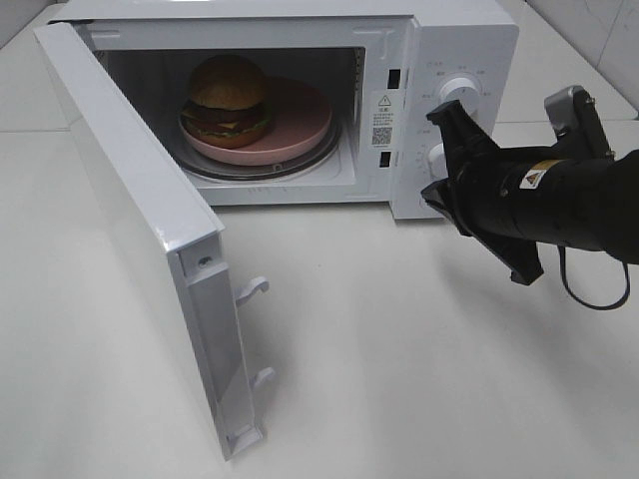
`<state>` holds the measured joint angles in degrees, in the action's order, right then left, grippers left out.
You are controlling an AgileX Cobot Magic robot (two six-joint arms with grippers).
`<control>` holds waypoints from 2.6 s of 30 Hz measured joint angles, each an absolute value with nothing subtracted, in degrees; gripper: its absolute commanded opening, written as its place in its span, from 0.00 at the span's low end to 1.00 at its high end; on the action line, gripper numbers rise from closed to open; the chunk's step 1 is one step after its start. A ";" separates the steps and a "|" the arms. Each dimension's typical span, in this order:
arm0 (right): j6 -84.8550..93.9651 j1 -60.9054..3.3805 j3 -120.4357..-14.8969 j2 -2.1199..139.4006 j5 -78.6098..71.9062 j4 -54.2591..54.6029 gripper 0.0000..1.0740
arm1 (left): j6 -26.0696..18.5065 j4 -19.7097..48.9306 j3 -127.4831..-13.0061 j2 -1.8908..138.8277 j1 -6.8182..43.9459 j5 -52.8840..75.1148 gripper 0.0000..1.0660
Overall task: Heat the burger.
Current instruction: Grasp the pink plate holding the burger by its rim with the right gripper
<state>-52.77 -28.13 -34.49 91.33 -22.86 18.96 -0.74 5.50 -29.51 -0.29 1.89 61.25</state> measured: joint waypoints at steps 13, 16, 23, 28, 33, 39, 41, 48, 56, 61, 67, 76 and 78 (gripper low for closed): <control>-24.92 -28.13 -38.90 87.38 -1.95 18.05 0.03 | -0.74 5.50 -29.51 -0.29 1.89 61.25 0.94; -12.78 -28.13 -42.40 87.15 3.95 17.70 0.03 | -0.74 5.50 -29.51 -0.29 1.89 61.25 0.94; 4.53 -28.13 -46.70 87.15 12.61 17.59 0.04 | -0.74 5.50 -29.51 -0.29 1.89 61.25 0.94; 15.93 -28.13 -49.68 87.15 17.19 17.53 0.06 | -0.74 5.50 -29.51 -0.29 1.89 61.25 0.94; 27.96 -28.13 -52.08 87.15 21.20 17.53 0.07 | -0.74 5.50 -29.51 -0.29 1.89 61.25 0.94; 47.50 -28.13 -54.66 87.15 26.70 15.58 0.07 | -0.74 5.50 -29.51 -0.29 1.89 61.25 0.94; 54.20 -28.13 -55.29 87.15 27.85 14.44 0.07 | -0.74 5.50 -29.51 -0.29 1.89 61.25 0.94; 71.68 -28.13 -55.92 87.15 29.51 9.63 0.09 | -0.74 5.50 -29.51 -0.29 1.89 61.25 0.94; 70.36 -28.13 -56.15 87.15 32.37 -1.60 0.20 | -0.74 5.50 -29.51 -0.29 1.89 61.25 0.94; 64.57 -28.13 -56.15 87.15 32.77 -7.16 0.48 | -0.74 5.50 -29.51 -0.29 1.89 61.25 0.94; 60.56 -28.13 -56.15 87.15 32.77 -12.89 0.89 | -0.74 5.50 -29.51 -0.29 1.89 61.25 0.94; 58.38 -28.13 -56.15 87.15 32.83 -18.39 0.90 | -0.74 5.50 -29.51 -0.29 1.89 61.25 0.94; 57.58 -28.93 -56.15 87.15 32.77 -19.82 0.89 | -0.74 5.50 -29.51 -0.29 1.89 61.25 0.94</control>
<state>57.58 -28.93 -56.15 87.15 32.77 -19.82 -0.74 5.50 -29.51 -0.29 1.89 61.25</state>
